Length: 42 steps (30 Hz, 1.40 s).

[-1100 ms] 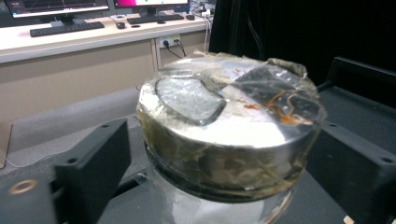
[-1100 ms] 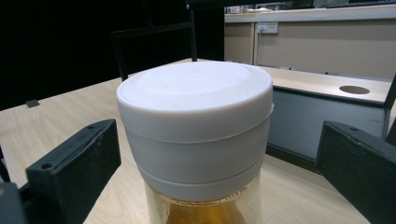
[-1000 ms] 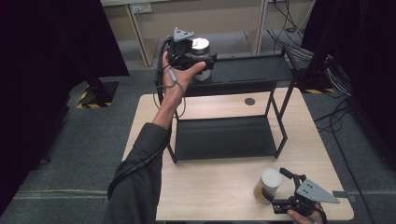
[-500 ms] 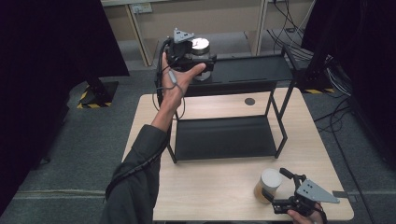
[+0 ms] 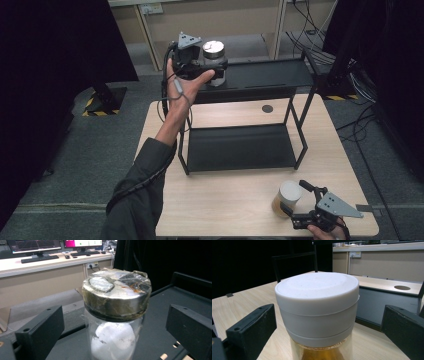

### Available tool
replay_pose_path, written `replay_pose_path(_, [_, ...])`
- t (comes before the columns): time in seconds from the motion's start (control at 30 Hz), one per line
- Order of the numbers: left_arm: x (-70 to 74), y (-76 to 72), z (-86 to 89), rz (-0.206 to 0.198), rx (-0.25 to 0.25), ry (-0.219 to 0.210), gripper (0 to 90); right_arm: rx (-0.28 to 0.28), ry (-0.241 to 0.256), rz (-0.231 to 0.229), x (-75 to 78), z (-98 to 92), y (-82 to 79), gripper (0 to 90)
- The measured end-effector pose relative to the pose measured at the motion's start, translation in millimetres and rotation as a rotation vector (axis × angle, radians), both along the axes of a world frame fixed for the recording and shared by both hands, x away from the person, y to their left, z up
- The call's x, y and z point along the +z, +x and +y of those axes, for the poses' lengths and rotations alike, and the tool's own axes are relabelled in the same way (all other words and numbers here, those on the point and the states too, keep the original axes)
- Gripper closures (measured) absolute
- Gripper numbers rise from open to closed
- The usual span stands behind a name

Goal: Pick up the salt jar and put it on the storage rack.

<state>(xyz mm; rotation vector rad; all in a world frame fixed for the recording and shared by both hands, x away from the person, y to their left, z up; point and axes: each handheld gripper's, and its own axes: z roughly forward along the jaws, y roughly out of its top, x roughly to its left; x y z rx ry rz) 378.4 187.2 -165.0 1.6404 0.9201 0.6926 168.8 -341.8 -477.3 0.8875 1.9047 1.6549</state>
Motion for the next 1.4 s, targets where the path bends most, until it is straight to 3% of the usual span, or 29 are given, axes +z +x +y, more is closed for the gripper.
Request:
replay_pose_path(0.53, [-14.1, -24.6, 8.1, -0.005, -0.063, -0.013, 1.4, 0.0, -0.003, -0.002, -0.1, 0.5, 0.2, 0.4])
replay_pose_path(0.8, [-22.0, -42.3, 9.1, -0.026, -0.132, -0.033, 1.5, -0.001, -0.002, 0.001, -0.1, 0.9, 0.2, 0.4])
replay_pose_path(1.0, [-27.7, -52.5, 5.1, -0.016, -0.18, -0.031, 1.8, -0.001, -0.003, 0.001, 0.0, 0.8, 0.4, 0.4])
replay_pose_path(1.4, [-53.8, -70.0, 5.8, -0.019, -0.255, -0.044, 2.2, -0.001, 0.0, 0.002, -0.4, 0.8, 0.3, 0.4])
